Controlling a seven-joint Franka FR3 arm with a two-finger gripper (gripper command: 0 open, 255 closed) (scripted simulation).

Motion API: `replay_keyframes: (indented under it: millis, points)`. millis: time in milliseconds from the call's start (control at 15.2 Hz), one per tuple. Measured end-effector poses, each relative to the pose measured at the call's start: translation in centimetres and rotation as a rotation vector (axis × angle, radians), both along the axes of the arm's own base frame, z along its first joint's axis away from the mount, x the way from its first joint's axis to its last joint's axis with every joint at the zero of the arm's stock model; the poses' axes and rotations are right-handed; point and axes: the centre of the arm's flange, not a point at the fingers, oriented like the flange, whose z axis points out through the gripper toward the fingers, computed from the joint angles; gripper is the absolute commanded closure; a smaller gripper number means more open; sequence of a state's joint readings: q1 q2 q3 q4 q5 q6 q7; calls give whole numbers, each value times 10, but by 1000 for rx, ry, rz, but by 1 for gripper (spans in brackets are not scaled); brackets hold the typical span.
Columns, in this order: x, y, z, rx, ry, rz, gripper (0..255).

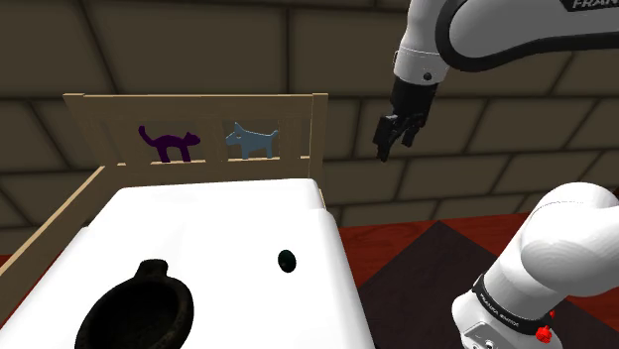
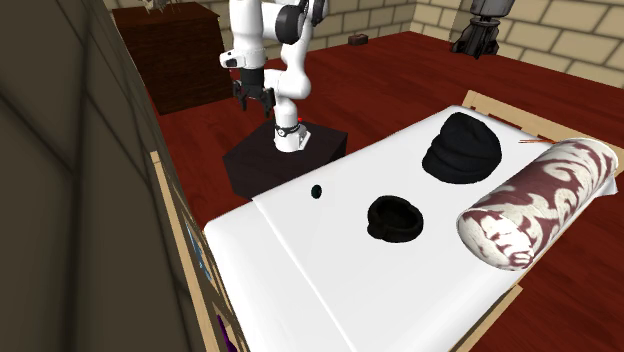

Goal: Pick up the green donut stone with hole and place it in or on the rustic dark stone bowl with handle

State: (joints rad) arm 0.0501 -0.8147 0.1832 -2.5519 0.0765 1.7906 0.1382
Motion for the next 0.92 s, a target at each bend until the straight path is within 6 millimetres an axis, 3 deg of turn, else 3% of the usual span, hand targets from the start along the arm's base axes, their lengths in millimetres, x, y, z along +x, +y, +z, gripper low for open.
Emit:
replay_keyframes:
  millis: [924]
  points:
    - [16, 120, -113, 141, 24, -121, 0]
